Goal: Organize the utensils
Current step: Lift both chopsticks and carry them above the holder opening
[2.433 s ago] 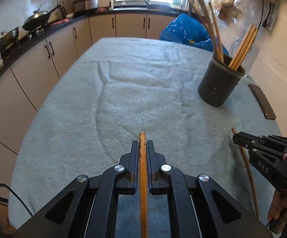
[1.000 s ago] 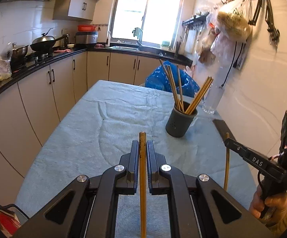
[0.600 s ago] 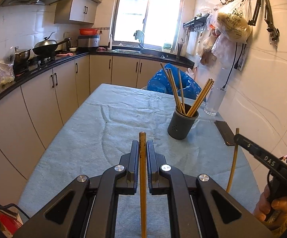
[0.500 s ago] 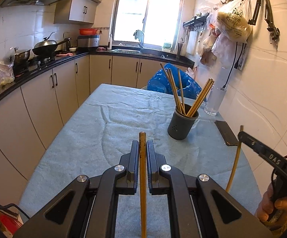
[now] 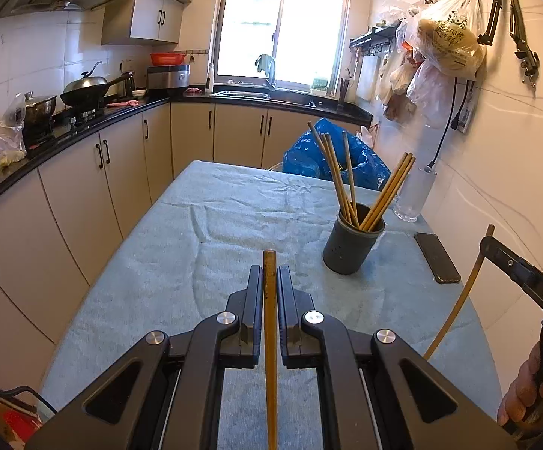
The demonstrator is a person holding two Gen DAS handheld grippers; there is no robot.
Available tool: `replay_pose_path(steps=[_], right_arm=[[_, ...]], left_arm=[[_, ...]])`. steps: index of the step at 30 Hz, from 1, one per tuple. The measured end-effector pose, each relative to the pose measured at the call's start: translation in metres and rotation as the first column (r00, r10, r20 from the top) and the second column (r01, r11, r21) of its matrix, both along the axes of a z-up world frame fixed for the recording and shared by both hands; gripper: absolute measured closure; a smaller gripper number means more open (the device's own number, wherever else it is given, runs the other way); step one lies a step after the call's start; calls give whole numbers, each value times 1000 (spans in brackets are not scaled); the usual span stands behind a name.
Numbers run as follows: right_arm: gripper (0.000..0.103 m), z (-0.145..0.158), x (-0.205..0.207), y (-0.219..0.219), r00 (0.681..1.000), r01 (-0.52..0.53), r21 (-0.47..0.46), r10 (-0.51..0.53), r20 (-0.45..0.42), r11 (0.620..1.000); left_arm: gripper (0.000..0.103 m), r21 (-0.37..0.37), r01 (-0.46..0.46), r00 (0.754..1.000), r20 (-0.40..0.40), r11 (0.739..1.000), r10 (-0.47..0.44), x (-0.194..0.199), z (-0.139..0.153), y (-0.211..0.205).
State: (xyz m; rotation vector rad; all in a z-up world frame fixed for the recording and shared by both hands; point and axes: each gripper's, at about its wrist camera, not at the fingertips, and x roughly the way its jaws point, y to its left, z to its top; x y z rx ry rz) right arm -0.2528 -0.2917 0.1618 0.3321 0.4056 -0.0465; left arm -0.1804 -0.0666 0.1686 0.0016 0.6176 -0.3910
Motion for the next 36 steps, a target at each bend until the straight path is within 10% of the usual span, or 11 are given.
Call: replay_pose_path(steps=[36], right_arm=[[95,24,33,-24,1000,-19,81,18,14,997]], left_arm=[[96,-54,106,987,127,993,-99,48,58,-7]])
